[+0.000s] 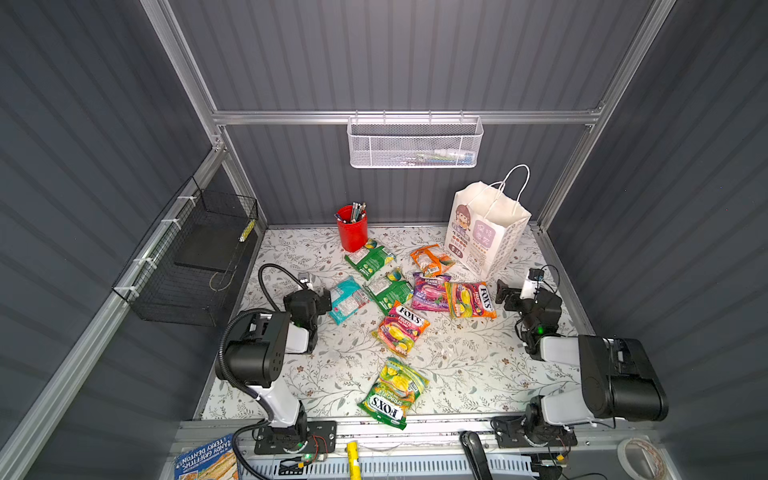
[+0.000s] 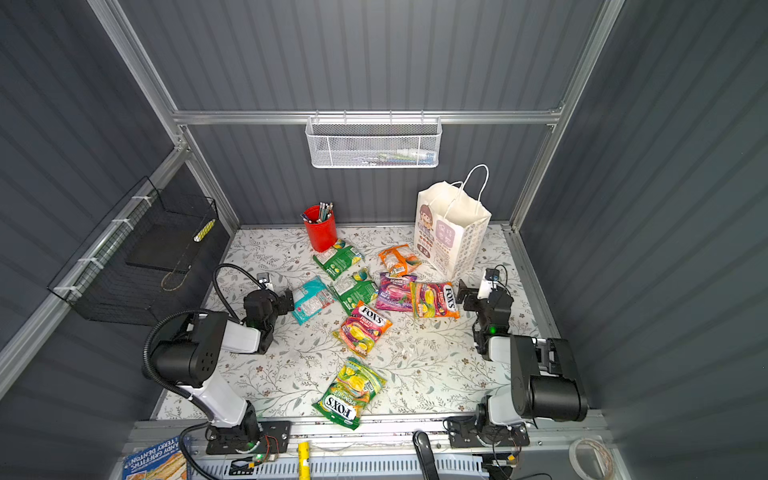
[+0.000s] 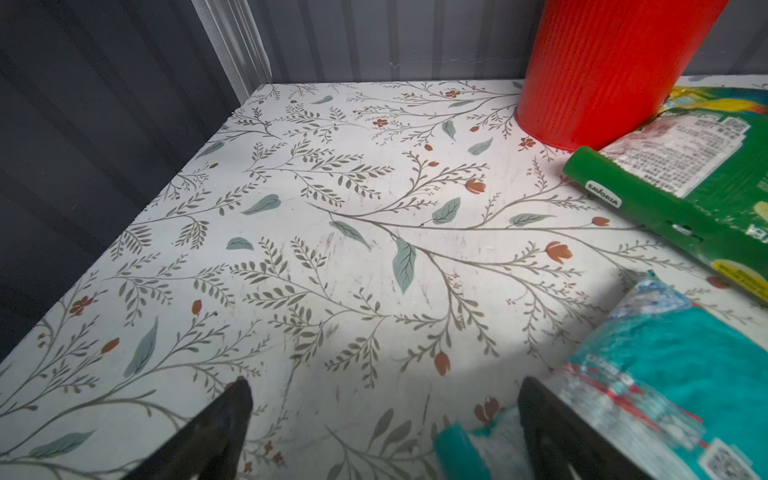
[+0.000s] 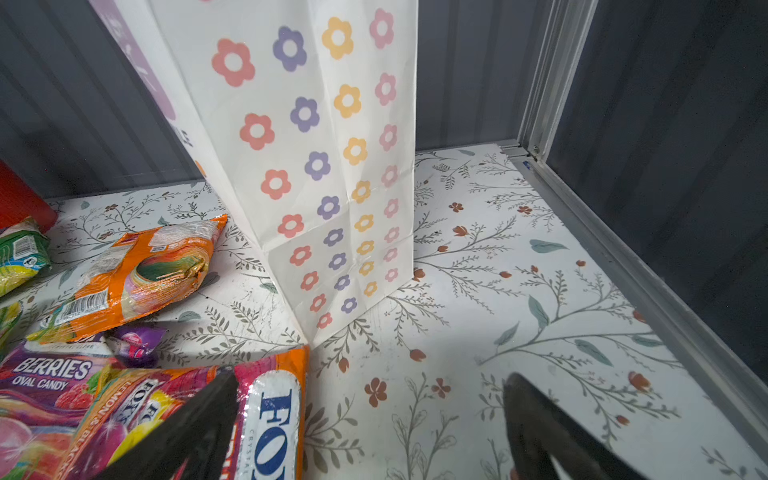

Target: Place the snacks into the paper bag

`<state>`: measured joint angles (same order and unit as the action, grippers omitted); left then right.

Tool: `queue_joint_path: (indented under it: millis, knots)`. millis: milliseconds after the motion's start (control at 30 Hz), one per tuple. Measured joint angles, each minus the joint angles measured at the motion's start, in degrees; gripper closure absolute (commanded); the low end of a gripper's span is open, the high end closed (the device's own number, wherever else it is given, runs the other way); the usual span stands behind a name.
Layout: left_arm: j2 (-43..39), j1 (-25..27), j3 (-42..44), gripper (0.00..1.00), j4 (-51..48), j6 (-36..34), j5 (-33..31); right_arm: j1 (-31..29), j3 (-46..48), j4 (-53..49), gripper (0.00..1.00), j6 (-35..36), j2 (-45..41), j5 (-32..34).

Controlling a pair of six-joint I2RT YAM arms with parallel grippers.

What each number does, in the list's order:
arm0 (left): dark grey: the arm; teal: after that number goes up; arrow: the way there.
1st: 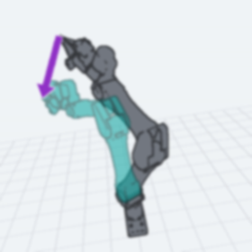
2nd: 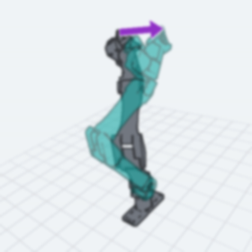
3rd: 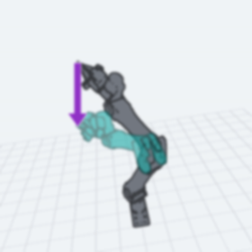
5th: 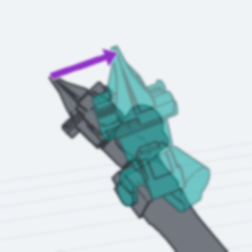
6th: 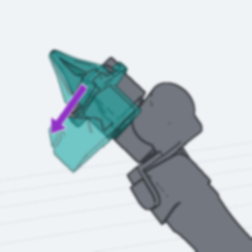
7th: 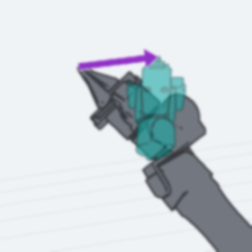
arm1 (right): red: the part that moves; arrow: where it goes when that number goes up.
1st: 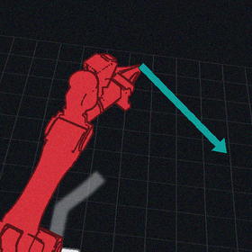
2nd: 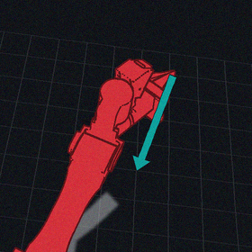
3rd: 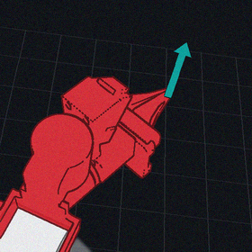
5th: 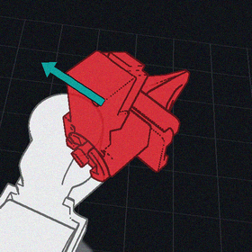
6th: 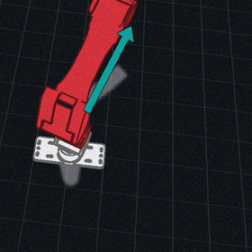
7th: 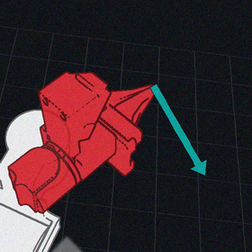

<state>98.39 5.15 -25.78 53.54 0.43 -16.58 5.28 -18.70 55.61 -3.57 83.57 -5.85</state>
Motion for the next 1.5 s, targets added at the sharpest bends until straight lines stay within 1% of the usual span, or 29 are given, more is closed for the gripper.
queue_joint_path:
  millis: [967, 1033, 1100, 1167, 1233, 1300, 1367, 1400, 1467, 1500]
  knots:
    - [0.00, -0.28, -0.02, 0.00, -0.02, 0.00, 0.35, 0.00, 0.00, 0.00, 0.01, 0.00, 0.00, 0.00]
    - [-0.04, -0.17, -0.02, 0.00, 0.00, 0.02, -0.57, -0.02, 0.00, -0.22, 0.01, -0.04, -0.20, 0.24]
    - [-1.70, 0.83, -0.33, 0.00, -3.15, 0.22, -3.78, -0.42, -0.02, -3.93, 0.01, -0.22, -2.97, 2.36]
    - [-6.56, 2.49, -2.32, 0.00, -11.65, 1.31, -8.11, -1.55, -0.76, -12.31, 0.01, -1.95, -10.84, 6.38]
    - [-12.28, 3.98, -7.17, 0.00, -22.05, 6.27, -11.65, -2.36, -3.69, -20.72, 0.01, -6.49, -19.10, 10.45]
    - [-17.03, 4.85, -13.94, 0.00, -33.33, 12.96, -12.94, -2.47, -7.82, -27.93, 0.01, -11.58, -26.18, 13.73]
    - [-21.57, 4.94, -19.93, 0.00, -42.16, 19.91, -12.37, -2.14, -10.86, -32.00, 0.01, -16.74, -32.11, 16.15]
    - [-23.82, 4.76, -21.14, 0.00, -44.89, 22.34, -11.06, -1.77, -11.41, -33.03, 0.01, -18.80, -33.86, 16.31]
    - [-29.59, 4.50, -20.63, 0.00, -49.09, 26.14, -5.90, -0.76, -12.09, -35.01, 0.01, -22.25, -36.70, 15.30]
    - [-32.11, 4.22, -19.58, 0.00, -50.25, 27.36, -2.93, -0.44, -13.09, -36.85, 0.01, -23.28, -36.74, 15.06]
